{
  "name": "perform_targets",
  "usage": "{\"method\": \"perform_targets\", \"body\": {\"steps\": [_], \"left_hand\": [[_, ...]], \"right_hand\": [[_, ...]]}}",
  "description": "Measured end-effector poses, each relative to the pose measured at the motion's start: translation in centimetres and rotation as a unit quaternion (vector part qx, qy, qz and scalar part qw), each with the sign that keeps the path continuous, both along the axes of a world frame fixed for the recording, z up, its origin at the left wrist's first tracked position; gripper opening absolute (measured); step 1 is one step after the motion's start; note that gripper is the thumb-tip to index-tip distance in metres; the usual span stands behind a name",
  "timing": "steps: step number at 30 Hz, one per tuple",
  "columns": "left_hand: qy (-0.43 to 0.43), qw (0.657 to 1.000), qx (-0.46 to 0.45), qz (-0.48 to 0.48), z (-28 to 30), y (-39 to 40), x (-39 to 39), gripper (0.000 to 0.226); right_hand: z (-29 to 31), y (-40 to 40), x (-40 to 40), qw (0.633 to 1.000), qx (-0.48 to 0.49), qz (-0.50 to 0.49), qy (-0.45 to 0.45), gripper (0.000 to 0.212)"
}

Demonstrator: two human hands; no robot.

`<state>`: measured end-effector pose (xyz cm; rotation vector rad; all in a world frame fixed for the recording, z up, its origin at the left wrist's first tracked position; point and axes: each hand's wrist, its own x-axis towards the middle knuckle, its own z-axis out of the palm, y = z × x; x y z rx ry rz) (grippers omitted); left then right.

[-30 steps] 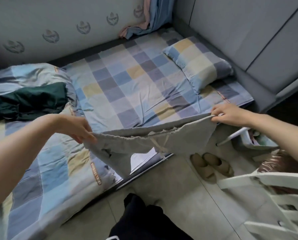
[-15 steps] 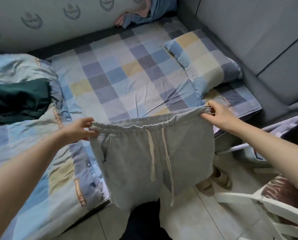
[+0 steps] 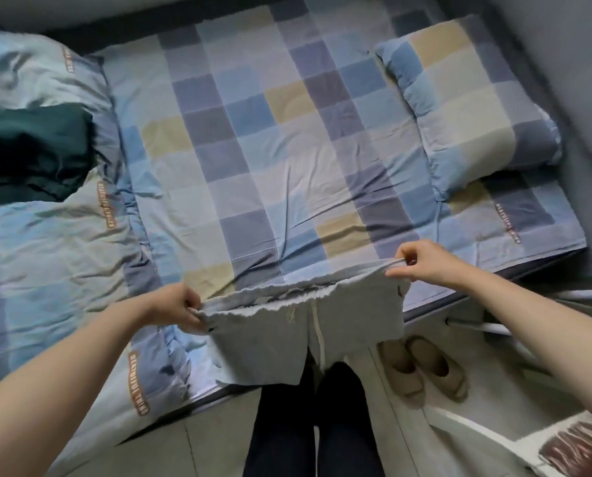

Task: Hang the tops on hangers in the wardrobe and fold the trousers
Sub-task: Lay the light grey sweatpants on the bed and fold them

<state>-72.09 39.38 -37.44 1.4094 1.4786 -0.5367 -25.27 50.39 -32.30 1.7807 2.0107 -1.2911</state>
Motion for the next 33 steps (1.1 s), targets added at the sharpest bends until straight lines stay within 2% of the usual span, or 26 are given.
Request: {"method": "perform_targets", "body": {"steps": [3,5,8,11,13,15,16,18,20,24,26,28,33], "left_hand": [[-0.061,0.979,-0.167,0.095,1.7,-0.7,0.6,0.007],[-0.091,0.949,-0.272,0.134,3.1,-0.9,0.8,0.009],[-0.109,0.917,-0.327,0.201,5.2,0.3,0.1,0.017],[-0.127,0.91,-0.226,0.324,5.4,4.0,-2.3,0.025],[-0.124,0.902,-0.109,0.399,4.0,7.3,-4.0,0.009],[-0.095,0.884,0.03,0.457,1.4,10.9,-5.2,0.009],[-0.057,0.866,0.114,0.484,-0.3,12.6,-5.6,0.016],[0.037,0.833,0.24,0.496,-5.0,15.8,-5.8,0.049],[0.094,0.849,0.248,0.457,-9.4,17.2,-4.0,0.068],[0.076,0.938,0.136,0.309,-19.3,14.1,3.4,0.063],[0.06,0.974,0.065,0.208,-23.1,11.1,7.4,0.066],[0.058,0.989,-0.005,0.133,-26.0,8.4,10.4,0.065],[0.091,0.992,-0.085,0.023,-28.6,4.7,14.4,0.037]], "right_hand": [[0.9,2.0,1.0,0.981,-0.182,0.017,0.062,0.033],[1.7,3.6,1.4,0.953,-0.289,0.026,0.085,0.031],[3.0,7.1,0.9,0.932,-0.345,0.049,0.097,0.029],[2.9,11.9,-1.3,0.949,-0.282,0.022,0.14,0.023],[1.0,15.5,-3.9,0.966,-0.181,-0.029,0.18,0.018],[-2.2,18.9,-6.6,0.976,-0.049,-0.095,0.191,0.017],[-4.2,20.7,-7.8,0.975,0.021,-0.129,0.179,0.023],[-8.9,23.6,-9.8,0.968,0.151,-0.176,0.097,0.035],[-13.1,24.3,-11.1,0.962,0.193,-0.194,0.028,0.04],[-22.5,19.9,-11.3,0.984,0.047,-0.171,-0.029,0.044],[-25.6,17.0,-9.8,0.989,0.002,-0.13,-0.065,0.036],[-28.2,15.1,-7.7,0.99,-0.031,-0.102,-0.093,0.01],[-31.3,13.2,-3.4,0.978,-0.077,-0.134,-0.137,0.035]]}}
